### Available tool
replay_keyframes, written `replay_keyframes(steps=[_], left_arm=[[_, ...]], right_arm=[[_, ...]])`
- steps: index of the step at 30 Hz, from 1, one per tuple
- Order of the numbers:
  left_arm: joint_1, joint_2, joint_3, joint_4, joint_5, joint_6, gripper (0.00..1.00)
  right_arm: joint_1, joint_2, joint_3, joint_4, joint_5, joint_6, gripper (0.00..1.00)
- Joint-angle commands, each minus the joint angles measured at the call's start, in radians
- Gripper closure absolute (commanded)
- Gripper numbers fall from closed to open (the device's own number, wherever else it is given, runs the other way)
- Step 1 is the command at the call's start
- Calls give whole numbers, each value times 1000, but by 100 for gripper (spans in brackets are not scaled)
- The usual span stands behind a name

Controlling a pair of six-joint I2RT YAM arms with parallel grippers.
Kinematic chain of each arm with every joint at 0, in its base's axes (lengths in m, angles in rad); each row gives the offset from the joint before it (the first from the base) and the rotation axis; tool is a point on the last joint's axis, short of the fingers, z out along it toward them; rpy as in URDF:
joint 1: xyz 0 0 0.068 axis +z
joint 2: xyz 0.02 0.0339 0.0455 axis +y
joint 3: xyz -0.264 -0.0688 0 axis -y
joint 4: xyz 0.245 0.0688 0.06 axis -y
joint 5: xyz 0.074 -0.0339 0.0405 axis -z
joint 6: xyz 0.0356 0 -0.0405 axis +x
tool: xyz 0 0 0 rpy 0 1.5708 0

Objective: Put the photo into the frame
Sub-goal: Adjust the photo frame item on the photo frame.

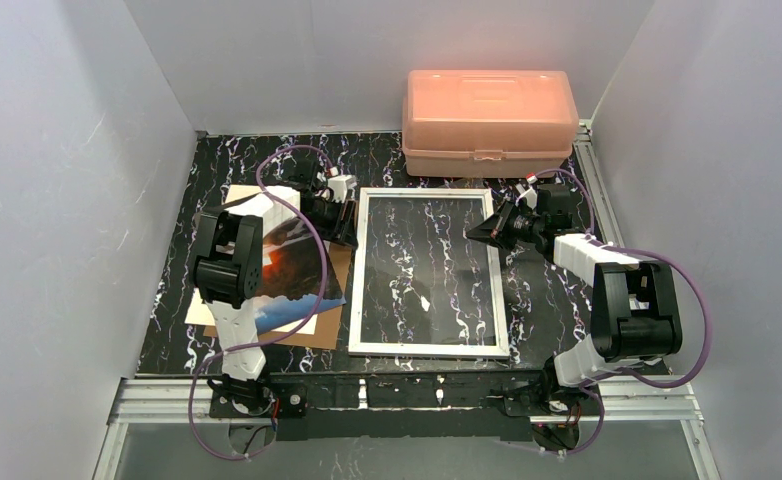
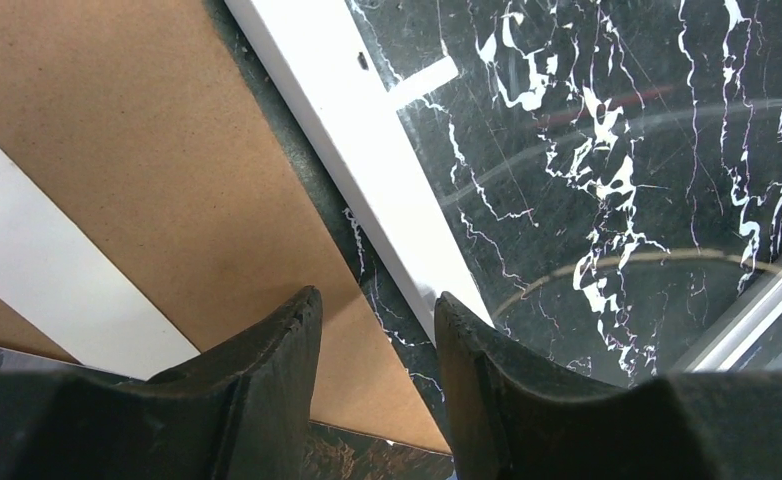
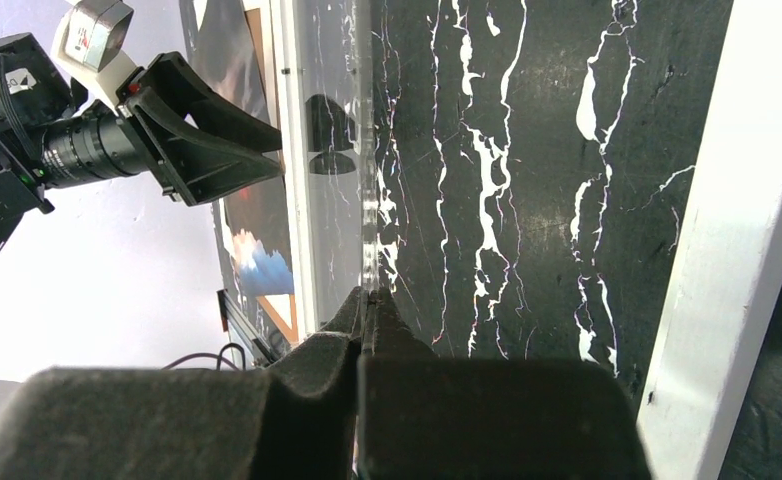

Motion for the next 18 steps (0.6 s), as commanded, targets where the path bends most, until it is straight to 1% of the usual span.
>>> replay_keyframes(steps=[1, 9, 13, 18], left_arm=[[-13, -2, 26, -16, 28, 10, 57], [-14, 2, 31, -24, 27, 17, 59], [-14, 1, 32, -28, 28, 21, 62], [-15, 6, 36, -26, 38, 21, 70]], right_arm=[[-7, -25, 33, 18, -4, -18, 99], [-7, -33, 12, 57, 1, 7, 99], [-7, -35, -7, 112, 4, 43, 99], [-7, -43, 0, 122, 16, 43, 99]])
